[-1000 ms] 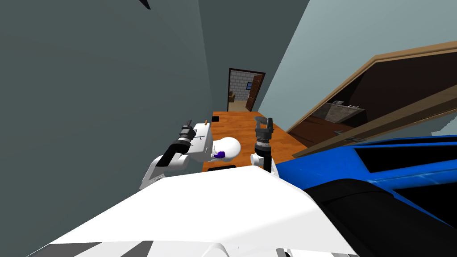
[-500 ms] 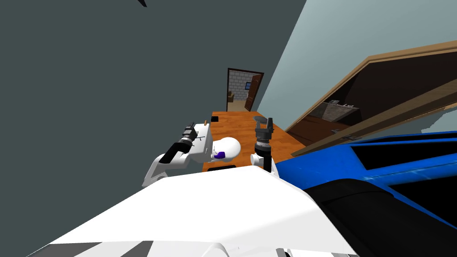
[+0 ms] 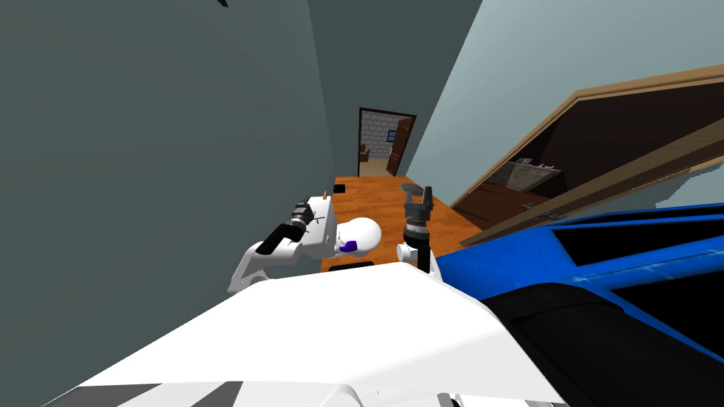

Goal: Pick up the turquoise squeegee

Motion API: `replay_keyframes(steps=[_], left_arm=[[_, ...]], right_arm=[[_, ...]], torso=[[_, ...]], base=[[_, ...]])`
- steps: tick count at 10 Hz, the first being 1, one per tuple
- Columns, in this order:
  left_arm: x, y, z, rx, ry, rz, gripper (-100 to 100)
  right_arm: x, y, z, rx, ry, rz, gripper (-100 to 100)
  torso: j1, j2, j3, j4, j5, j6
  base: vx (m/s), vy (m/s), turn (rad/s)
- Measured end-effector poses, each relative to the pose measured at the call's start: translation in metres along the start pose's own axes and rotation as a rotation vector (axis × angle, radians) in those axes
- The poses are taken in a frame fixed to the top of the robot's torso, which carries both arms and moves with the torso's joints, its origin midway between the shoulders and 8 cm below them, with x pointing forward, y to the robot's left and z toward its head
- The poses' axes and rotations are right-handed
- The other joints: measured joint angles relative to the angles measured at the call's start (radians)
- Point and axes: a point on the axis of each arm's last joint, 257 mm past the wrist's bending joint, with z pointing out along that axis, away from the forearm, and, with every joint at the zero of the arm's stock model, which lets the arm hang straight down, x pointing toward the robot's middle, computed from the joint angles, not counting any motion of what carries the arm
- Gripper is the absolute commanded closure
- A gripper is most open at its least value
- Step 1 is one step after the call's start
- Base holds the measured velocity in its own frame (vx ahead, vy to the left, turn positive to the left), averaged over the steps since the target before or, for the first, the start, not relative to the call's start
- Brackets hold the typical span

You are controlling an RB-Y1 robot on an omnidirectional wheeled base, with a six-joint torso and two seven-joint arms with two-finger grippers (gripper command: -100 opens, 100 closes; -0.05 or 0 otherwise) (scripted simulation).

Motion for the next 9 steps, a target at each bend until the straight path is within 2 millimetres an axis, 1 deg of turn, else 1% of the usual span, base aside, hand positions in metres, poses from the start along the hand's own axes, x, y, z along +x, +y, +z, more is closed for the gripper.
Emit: replay_keyframes(steps=[7, 9], left_arm=[[0.000, 0.039, 0.005, -0.164, -0.019, -0.018, -100], [0.000, 0.048, 0.006, -0.203, -0.023, -0.022, -100]], right_arm=[[0.000, 0.000, 0.000, 0.000, 0.000, 0.000, 0], [0.000, 0.000, 0.000, 0.000, 0.000, 0.000, 0]], torso=[[0.000, 0.000, 0.000, 0.000, 0.000, 0.000], [0.000, -0.001, 0.000, 0.000, 0.000, 0.000]], base=[[0.014, 0.019, -0.022], [0.020, 0.020, -0.038]])
